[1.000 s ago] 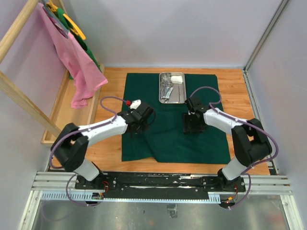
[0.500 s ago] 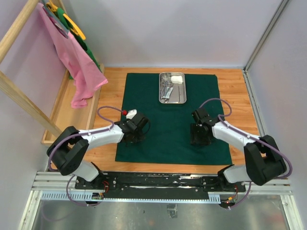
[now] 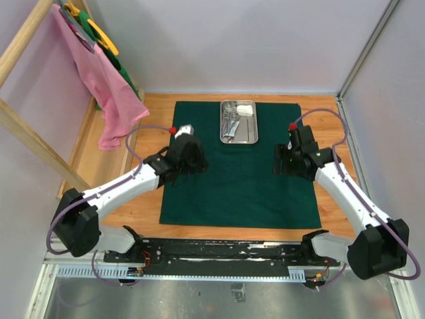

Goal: Open and lay out the surgical kit
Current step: Smooth out the surgical kit at the center of the board, then move the container from the surgical kit.

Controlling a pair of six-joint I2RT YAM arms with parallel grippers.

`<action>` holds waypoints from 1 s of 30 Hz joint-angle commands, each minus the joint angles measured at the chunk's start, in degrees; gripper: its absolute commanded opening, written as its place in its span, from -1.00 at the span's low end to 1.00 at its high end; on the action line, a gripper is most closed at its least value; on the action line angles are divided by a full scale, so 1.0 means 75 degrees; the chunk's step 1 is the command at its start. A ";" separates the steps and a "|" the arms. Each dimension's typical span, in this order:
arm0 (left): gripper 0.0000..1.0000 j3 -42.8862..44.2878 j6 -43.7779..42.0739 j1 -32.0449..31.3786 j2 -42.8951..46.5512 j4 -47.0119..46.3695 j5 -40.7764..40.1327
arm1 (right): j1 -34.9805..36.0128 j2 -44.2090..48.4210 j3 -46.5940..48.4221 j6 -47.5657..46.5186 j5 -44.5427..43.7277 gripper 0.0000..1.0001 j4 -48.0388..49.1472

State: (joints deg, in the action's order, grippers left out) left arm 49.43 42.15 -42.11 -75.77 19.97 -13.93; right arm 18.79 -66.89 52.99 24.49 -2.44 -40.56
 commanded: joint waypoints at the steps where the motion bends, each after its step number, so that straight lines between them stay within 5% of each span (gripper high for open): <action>1: 0.16 0.1420 -0.0881 0.0703 -0.0794 -0.0168 0.0457 | -0.0606 -0.0891 0.1006 -0.1027 0.0676 0.50 0.0424; 9: 0.75 0.3604 -0.1349 0.1487 -0.2957 0.0048 0.0634 | -0.0640 -0.4071 0.4601 -0.1522 0.1101 0.70 0.0224; 18: 0.80 0.3270 -0.1487 0.1665 -0.2874 -0.0397 0.0690 | -0.0565 -0.7980 0.8771 -0.1615 0.0779 0.44 -0.0777; 25: 0.79 0.2561 -0.1439 0.1665 -0.2764 -0.0676 0.0655 | -0.0238 -0.9042 0.9090 -0.1753 0.0610 0.38 -0.0813; 30: 0.77 0.2311 -0.1369 0.1665 -0.2715 -0.0654 0.0726 | 0.0055 -0.8282 0.7504 -0.1637 0.0117 -0.17 -0.0605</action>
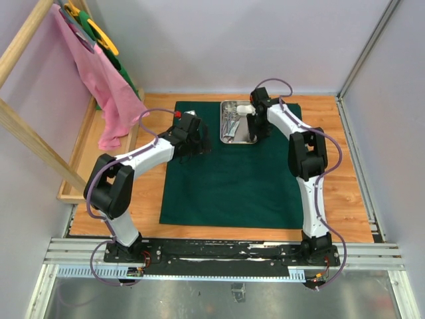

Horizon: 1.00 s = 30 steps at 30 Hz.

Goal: Open and lay out the surgical kit
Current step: Move the container from the surgical kit.

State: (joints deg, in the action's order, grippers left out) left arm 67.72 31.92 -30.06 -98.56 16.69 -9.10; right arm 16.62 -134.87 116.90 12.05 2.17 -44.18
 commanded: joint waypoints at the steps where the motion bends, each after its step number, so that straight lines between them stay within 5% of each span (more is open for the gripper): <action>1: 0.77 -0.0206 0.0007 0.0059 0.0388 -0.0237 0.0095 | 0.0390 0.1117 -0.1486 0.0058 -0.0531 -0.22 0.0096; 9: 0.74 -0.0766 0.0152 0.0036 0.0995 -0.0213 0.0150 | 0.0669 0.3300 -0.4124 0.0297 -0.0510 -0.61 0.0767; 20: 0.73 -0.1643 0.0437 -0.0282 0.2060 -0.0097 -0.0156 | 0.1969 0.5690 -0.7635 0.0653 -0.0653 -0.77 0.1340; 30: 0.73 -0.2098 0.0719 -0.0570 0.2640 0.0013 -0.0321 | 0.3914 0.7971 -0.9958 0.3295 -0.1090 -0.77 0.0959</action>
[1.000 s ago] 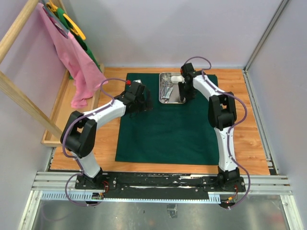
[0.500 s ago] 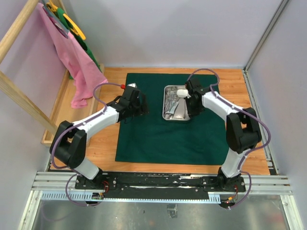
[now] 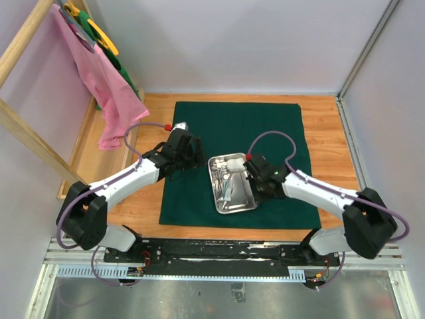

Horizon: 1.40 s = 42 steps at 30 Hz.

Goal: Open and lay out the surgical kit
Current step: Move the container from the surgical kit.

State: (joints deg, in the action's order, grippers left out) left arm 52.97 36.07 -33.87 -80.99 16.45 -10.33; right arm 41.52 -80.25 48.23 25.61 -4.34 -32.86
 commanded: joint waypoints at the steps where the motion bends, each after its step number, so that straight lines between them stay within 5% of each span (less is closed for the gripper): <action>1: 0.73 -0.0155 0.0186 -0.0082 0.0342 0.0035 -0.0148 | 0.0788 0.0942 -0.0967 0.1795 -0.0293 -0.77 -0.0559; 7: 0.72 -0.0188 0.0271 -0.0210 0.0428 -0.0013 -0.0096 | 0.1450 0.1608 -0.1566 0.3260 -0.0671 -0.71 -0.0461; 10: 0.71 -0.0090 0.0270 -0.0286 0.0402 0.0078 -0.0083 | 0.1577 0.1934 -0.1450 0.3383 -0.0864 -0.05 -0.0581; 17: 0.50 -0.0417 0.0245 -0.0476 0.0857 0.0146 0.0270 | 0.1567 0.2238 0.0670 0.1356 -0.2100 0.42 -0.1571; 25: -0.27 -0.0698 0.0770 -0.1538 0.0273 -0.0736 0.0614 | 0.0434 0.0862 0.1664 -0.0365 -0.0952 0.27 -0.0310; 36: -0.42 -0.0692 0.0784 -0.2053 -0.1308 -0.1686 0.0506 | -0.0307 -0.0976 0.2298 -0.0839 0.0598 0.15 0.0246; 42: -0.34 -0.0357 0.0737 -0.2048 -0.0620 -0.1352 0.0355 | -0.0299 -0.1731 0.2541 -0.0873 0.0976 0.07 0.0388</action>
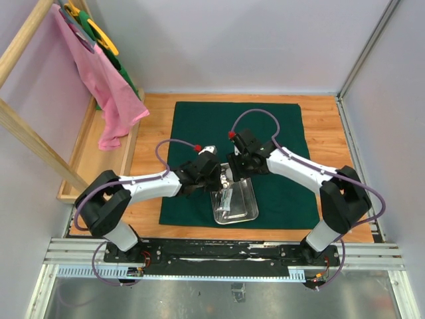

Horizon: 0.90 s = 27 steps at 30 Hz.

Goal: Open and lay out the surgical kit
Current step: Move the container from the surgical kit, then pick up the medical item from the container.

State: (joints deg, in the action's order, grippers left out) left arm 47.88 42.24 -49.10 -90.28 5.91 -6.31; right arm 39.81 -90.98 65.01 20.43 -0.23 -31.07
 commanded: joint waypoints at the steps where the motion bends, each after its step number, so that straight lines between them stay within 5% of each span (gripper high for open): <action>1: -0.28 0.0402 -0.0124 -0.0016 0.0795 0.0188 -0.0227 | -0.0073 -0.0352 0.0297 -0.0191 0.0429 0.07 0.0188; 4: -0.01 0.0645 -0.0220 -0.0016 0.1176 0.0796 -0.0676 | -0.0078 -0.0569 0.0340 -0.0200 0.0419 0.07 0.0233; 7: 0.06 0.0630 -0.0264 0.0032 0.1392 0.1274 -0.1224 | -0.0077 -0.0715 0.0357 -0.0136 0.0440 0.07 0.0328; 16: -0.42 -0.0338 0.0003 0.0313 0.1004 0.0477 -0.0841 | -0.0051 -0.0842 0.0311 0.0200 0.0292 0.03 0.0702; 27: -0.33 -0.0140 -0.0104 0.0313 0.0438 0.0123 -0.0716 | -0.0043 0.0325 -0.0084 -0.0040 0.0239 0.11 0.0667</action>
State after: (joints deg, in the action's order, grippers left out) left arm 45.41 42.44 -46.94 -86.63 9.04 -11.46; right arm 39.81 -92.99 64.73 21.04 2.31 -25.61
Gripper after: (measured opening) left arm 0.321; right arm 0.546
